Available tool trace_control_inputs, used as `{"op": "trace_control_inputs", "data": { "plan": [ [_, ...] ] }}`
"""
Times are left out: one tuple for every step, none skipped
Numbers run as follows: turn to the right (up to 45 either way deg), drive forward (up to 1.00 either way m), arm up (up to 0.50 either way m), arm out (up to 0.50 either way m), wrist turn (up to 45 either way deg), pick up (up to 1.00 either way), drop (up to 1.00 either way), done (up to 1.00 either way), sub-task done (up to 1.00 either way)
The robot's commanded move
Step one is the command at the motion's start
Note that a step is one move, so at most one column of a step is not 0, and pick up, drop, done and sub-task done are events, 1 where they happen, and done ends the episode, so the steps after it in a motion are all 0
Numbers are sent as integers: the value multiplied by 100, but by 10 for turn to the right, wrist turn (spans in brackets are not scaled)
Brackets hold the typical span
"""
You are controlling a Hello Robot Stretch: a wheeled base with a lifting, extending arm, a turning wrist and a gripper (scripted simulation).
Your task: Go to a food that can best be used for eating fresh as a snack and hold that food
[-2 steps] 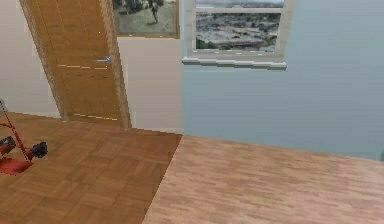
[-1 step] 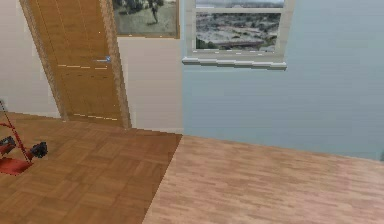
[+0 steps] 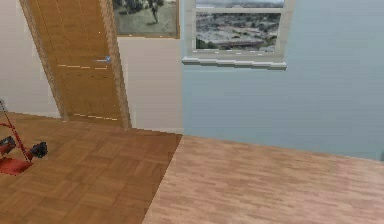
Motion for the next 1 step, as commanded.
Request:
{"op": "trace_control_inputs", "data": {
  "plan": [
    [0, 0, 0, 0, 0, 0, 0, 100, 0]
  ]
}}
